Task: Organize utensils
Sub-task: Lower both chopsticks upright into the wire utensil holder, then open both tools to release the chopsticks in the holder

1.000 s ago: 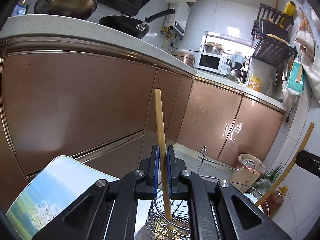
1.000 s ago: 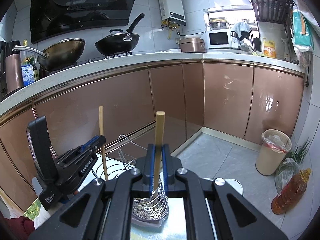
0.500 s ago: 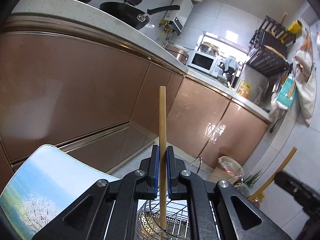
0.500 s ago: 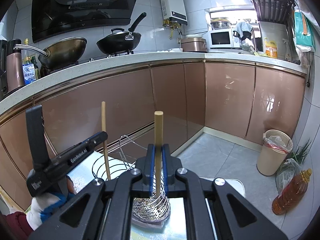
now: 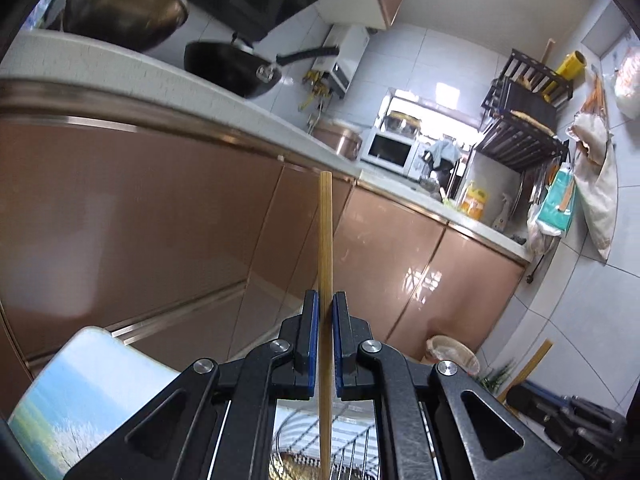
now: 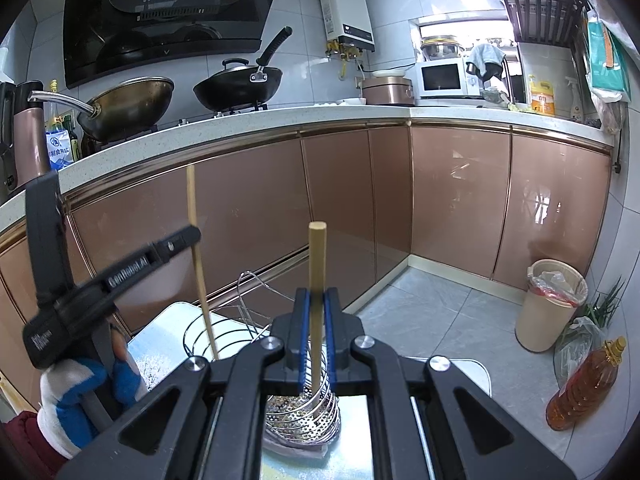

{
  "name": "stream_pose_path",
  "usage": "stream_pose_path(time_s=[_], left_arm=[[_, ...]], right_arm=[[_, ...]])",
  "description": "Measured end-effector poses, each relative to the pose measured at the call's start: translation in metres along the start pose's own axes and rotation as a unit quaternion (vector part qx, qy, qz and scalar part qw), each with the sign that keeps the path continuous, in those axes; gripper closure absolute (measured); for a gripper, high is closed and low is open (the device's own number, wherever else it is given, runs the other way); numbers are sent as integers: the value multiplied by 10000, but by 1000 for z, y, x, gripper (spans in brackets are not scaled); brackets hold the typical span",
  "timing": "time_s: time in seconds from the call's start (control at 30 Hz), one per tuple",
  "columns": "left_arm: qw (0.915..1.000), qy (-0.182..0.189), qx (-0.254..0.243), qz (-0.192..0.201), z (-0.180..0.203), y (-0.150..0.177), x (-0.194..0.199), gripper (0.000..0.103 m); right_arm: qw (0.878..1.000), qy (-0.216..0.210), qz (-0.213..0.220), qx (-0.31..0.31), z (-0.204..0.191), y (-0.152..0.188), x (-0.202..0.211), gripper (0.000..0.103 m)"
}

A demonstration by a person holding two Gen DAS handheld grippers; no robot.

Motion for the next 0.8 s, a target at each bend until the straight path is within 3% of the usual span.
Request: stream_pose_path(time_s=[0.2, 0.37, 0.6, 0.8], left_arm=[[9991, -198, -111, 368, 5, -4, -2, 97], [9971, -574, -183, 470, 4, 18, -3, 97], [9947, -965, -233, 256, -7, 42, -4, 96], [9933, -1097, -338, 154, -9, 44, 3, 95]], right_arm=[[10000, 0, 22, -4, 0, 0, 0, 96], [10000, 0, 16, -27, 4, 3, 0, 96], [9999, -32, 3, -109, 6, 7, 1, 96], [9998, -14, 36, -211, 11, 5, 8, 96]])
Point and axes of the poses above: each gripper's, at about its wrist camera, not at the fingertips, and x roughly against the way its jaws point, z to its right, y to its underside, the point moved 2 cm from there along -x, roughly the way its jaws point, and after that the axes turned 10 degrees about z, right-handed, at the moved point
